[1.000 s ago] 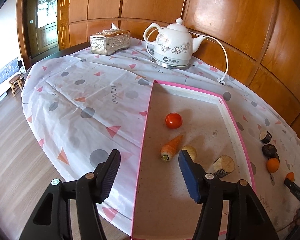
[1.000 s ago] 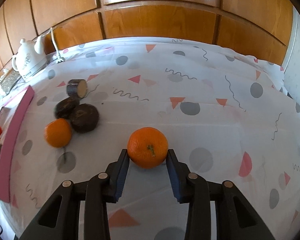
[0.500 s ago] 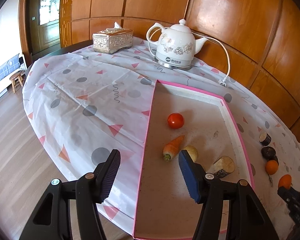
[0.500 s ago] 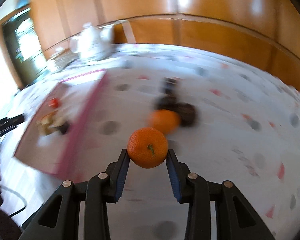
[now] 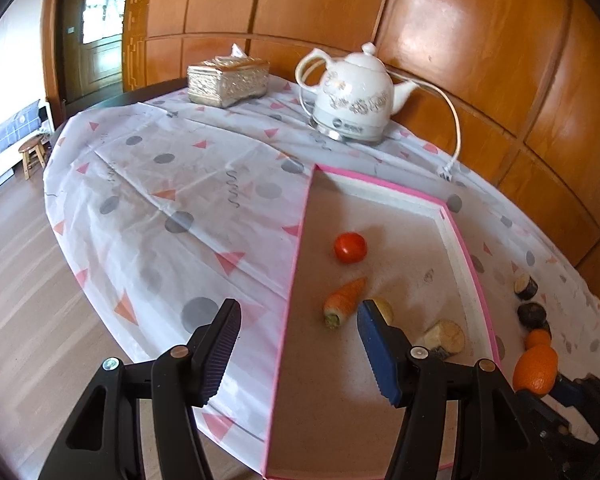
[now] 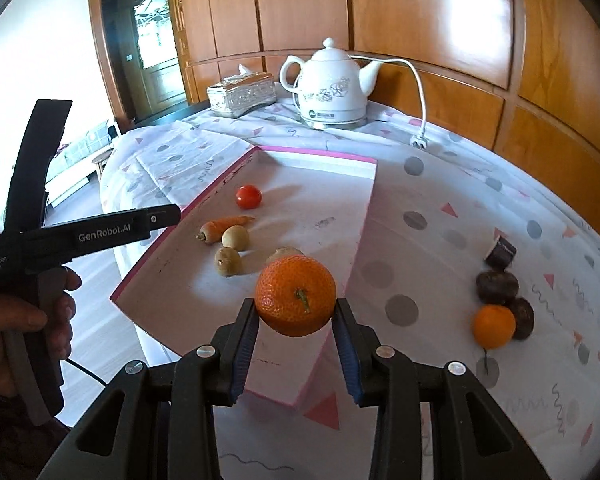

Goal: Organize fruits
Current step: 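Carry the orange with the right gripper into the tray and release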

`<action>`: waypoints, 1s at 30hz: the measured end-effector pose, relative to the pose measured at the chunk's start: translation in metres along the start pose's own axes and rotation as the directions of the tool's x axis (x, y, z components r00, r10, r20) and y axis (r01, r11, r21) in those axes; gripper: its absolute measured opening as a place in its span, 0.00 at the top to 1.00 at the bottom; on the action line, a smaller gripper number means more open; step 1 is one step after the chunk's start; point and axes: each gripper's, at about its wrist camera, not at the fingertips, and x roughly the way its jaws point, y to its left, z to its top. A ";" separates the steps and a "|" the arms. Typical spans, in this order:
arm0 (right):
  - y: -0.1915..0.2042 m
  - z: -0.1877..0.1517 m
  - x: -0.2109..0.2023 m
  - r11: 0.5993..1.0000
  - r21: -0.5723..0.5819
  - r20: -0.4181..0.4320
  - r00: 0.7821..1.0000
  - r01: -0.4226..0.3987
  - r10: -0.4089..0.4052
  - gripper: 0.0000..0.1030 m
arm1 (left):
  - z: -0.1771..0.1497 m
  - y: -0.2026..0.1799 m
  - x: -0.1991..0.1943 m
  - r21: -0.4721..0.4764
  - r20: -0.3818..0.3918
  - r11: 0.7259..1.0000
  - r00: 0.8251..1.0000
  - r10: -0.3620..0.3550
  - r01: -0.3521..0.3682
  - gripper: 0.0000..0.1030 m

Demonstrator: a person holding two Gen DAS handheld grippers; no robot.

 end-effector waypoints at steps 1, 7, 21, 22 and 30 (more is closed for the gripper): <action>0.000 0.001 0.002 1.000 0.003 -0.005 1.000 -0.011 0.011 0.63 | 0.001 0.002 -0.001 -0.008 0.007 1.000 1.000 0.004 -0.004 0.41; 0.018 -0.002 0.014 0.996 -0.066 -0.049 0.997 -0.066 0.063 0.63 | 0.002 0.011 0.002 -0.033 0.006 0.999 1.000 0.017 -0.017 0.41; 0.016 -0.009 0.042 0.998 -0.053 -0.108 0.994 0.016 -0.022 0.62 | -0.001 0.009 0.004 -0.014 0.001 1.000 1.000 0.027 -0.027 0.41; 0.015 -0.010 0.042 0.998 -0.050 -0.106 0.994 0.022 -0.028 0.63 | -0.001 0.009 0.004 -0.013 0.001 1.000 1.000 0.027 -0.027 0.41; 0.011 -0.012 0.034 1.000 -0.012 -0.071 0.997 0.015 -0.016 0.61 | -0.002 0.006 0.005 -0.004 -0.001 1.000 1.000 0.025 -0.025 0.41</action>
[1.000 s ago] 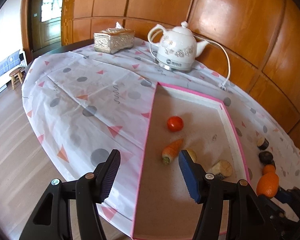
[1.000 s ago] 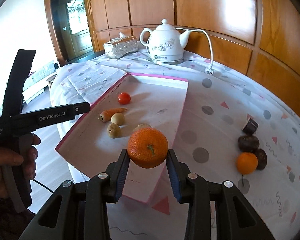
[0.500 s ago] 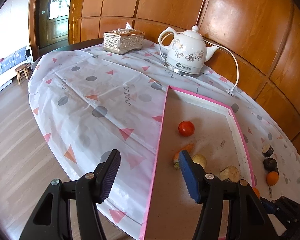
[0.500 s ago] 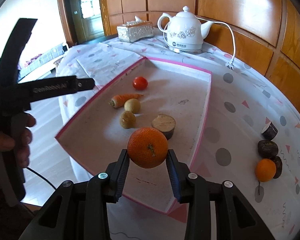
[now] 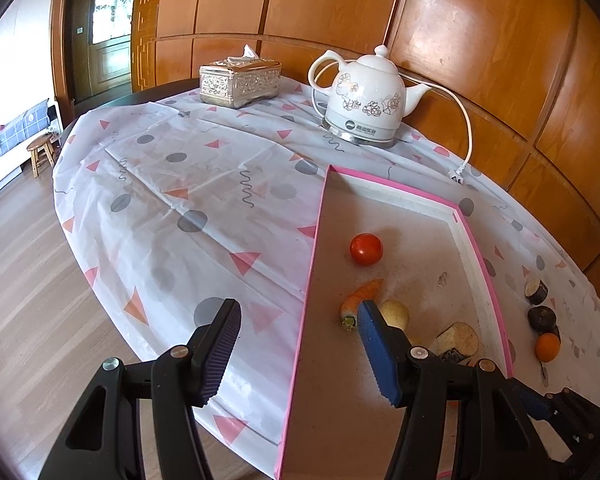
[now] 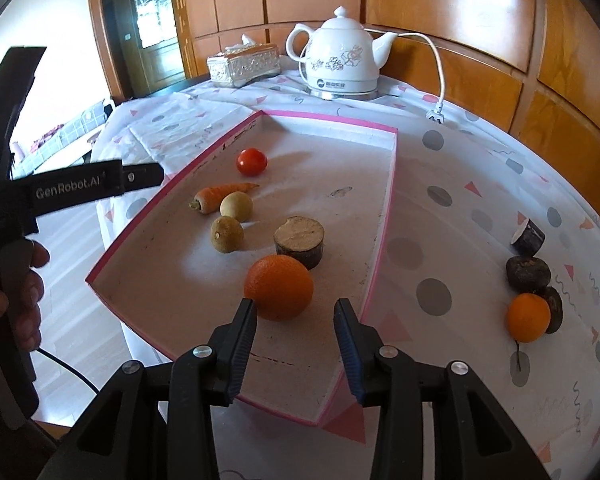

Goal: Organize fruits
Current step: 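Carry the orange with the right gripper into the tray and release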

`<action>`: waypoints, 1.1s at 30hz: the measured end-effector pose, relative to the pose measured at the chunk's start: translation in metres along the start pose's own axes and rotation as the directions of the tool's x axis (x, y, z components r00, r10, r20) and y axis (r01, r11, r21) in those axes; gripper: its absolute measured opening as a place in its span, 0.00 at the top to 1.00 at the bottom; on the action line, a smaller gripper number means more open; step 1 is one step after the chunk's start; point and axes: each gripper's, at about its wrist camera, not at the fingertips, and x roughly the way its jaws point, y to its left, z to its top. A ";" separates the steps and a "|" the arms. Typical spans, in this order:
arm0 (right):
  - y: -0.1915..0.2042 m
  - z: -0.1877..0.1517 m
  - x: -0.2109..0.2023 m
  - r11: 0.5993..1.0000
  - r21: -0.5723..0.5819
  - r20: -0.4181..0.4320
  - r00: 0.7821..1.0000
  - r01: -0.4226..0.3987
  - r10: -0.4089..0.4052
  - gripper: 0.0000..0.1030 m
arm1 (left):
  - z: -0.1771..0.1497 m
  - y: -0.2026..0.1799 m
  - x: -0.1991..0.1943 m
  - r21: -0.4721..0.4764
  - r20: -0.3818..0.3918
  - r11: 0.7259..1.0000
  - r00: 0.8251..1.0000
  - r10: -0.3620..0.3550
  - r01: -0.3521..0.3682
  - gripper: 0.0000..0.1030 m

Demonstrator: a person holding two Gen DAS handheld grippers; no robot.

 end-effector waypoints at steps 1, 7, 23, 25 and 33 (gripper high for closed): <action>-0.001 0.000 -0.002 1.000 0.008 0.008 1.000 0.000 0.000 0.61 | 0.000 0.000 0.000 0.001 -0.001 1.000 1.000 0.000 0.000 0.41; -0.010 -0.002 -0.017 0.998 0.057 0.057 0.998 0.023 -0.026 0.60 | 0.000 -0.002 -0.001 0.001 0.002 1.000 1.000 -0.002 0.002 0.41; -0.046 -0.018 -0.034 0.973 0.202 0.081 0.988 0.113 -0.132 0.60 | -0.002 -0.009 -0.007 0.026 0.019 0.999 0.999 -0.026 0.025 0.38; -0.051 -0.021 -0.036 0.967 0.218 0.080 0.985 0.131 -0.152 0.60 | -0.003 -0.011 -0.008 0.030 0.020 0.999 0.999 -0.029 0.029 0.38; -0.079 -0.034 -0.045 0.930 0.295 0.063 0.967 0.219 -0.248 0.60 | -0.005 -0.017 -0.009 0.056 0.022 0.998 0.999 -0.035 0.034 0.38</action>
